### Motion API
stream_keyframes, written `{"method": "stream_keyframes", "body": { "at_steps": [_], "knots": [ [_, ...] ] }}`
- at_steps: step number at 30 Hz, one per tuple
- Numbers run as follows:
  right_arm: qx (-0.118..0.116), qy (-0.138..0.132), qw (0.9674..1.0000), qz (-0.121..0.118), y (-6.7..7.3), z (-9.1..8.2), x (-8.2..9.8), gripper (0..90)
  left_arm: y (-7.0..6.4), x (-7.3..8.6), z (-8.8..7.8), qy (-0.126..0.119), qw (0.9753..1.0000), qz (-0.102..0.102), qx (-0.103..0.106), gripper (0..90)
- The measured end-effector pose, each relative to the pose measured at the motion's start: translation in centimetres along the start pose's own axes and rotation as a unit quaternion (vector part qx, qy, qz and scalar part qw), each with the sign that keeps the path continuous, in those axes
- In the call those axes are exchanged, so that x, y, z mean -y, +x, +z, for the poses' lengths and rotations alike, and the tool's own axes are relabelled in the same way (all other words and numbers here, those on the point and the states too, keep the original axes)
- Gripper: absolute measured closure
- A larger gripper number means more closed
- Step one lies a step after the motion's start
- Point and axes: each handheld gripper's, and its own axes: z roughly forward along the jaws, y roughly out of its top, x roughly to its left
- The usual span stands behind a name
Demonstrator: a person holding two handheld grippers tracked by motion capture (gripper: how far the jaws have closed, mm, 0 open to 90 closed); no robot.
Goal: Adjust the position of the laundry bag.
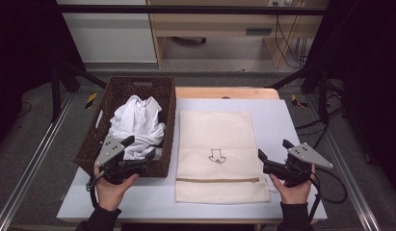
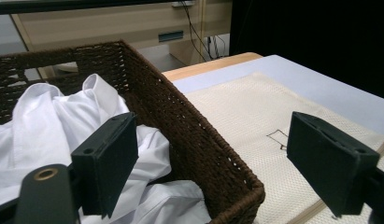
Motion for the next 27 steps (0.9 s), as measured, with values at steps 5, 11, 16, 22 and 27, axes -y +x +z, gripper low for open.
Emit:
{"method": "stream_keyframes", "body": {
  "at_steps": [5,11,16,22,27],
  "knots": [
    [-0.003,0.006,1.0,0.002,0.0,0.2,0.2,11.2,-1.0,0.1,0.4,0.002,0.9999,0.002,0.01,17.8],
    [-0.008,0.015,0.9998,0.001,0.4,0.6,0.3,11.5,-2.3,0.1,0.8,0.001,0.9996,0.013,0.025,20.2],
    [-0.013,0.03,0.9995,-0.003,0.8,1.2,0.7,12.1,-3.7,0.1,1.0,0.005,0.9991,0.02,0.036,21.5],
    [-0.018,0.058,0.9982,-0.003,1.0,2.0,1.4,14.5,-5.4,0.4,1.0,0.016,0.9981,0.026,0.053,25.4],
    [-0.013,0.078,0.9969,-0.001,0.9,2.6,2.0,16.4,-6.5,1.0,1.1,0.029,0.997,0.033,0.063,27.4]
  ]
}}
